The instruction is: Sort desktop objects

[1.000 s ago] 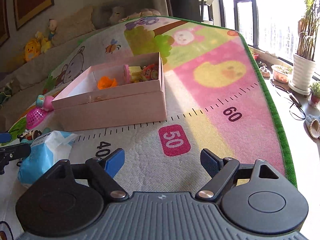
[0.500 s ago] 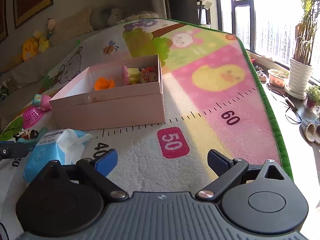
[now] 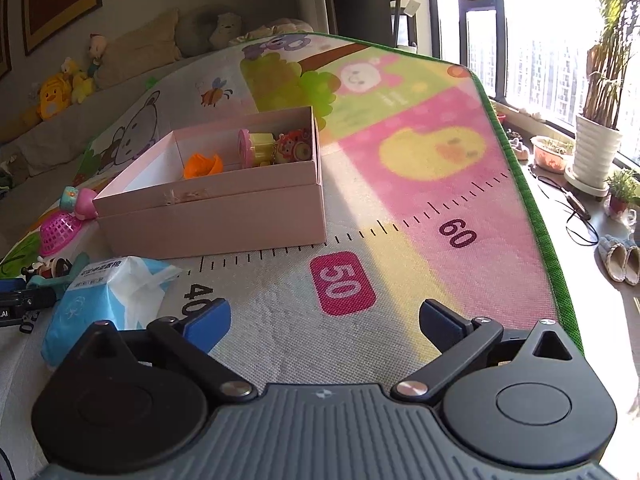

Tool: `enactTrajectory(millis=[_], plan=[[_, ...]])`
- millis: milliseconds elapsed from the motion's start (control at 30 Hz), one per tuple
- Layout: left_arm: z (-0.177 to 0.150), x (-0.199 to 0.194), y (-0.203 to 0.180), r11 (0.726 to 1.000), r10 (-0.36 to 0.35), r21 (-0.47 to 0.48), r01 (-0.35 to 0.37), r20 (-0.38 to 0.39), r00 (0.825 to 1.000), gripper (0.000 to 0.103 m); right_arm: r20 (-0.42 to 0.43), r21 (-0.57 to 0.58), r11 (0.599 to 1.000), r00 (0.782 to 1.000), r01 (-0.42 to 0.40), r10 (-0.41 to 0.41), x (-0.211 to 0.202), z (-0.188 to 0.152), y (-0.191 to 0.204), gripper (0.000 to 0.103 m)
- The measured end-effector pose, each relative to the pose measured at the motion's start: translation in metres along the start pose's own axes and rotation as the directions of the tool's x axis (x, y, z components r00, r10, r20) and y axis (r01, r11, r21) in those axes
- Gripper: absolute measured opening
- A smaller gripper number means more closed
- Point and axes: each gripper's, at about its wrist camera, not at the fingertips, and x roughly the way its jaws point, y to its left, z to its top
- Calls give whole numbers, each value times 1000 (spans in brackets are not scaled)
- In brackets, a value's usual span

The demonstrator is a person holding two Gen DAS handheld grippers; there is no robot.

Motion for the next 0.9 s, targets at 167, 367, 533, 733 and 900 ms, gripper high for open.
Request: enactTrajectory(millis=[167,367,533,733,900], plan=[[2,-4,26,998,18,-52,-18,-5,1000,81,-8,-5,1000,1000,2,-2,1,0,1,102],[7,-6,-8,991,-112,74,108,43,993,95,-10,-10,1000,1000,9,-9,1,0,3,103],[15,20,-15,983,-128,133,125,11,992,95,-11,-11,1000,1000,11,-11,1,0,3,103],[9,15,-21,972,-182,152,181,-11,983,82,-13,-19,998,999,-52,52,-5,3,9,103],[-8,-10,-35,936,-304,178,305,-37,952,91,-45,-56,954,955,-294,292,-19,20,45,103]])
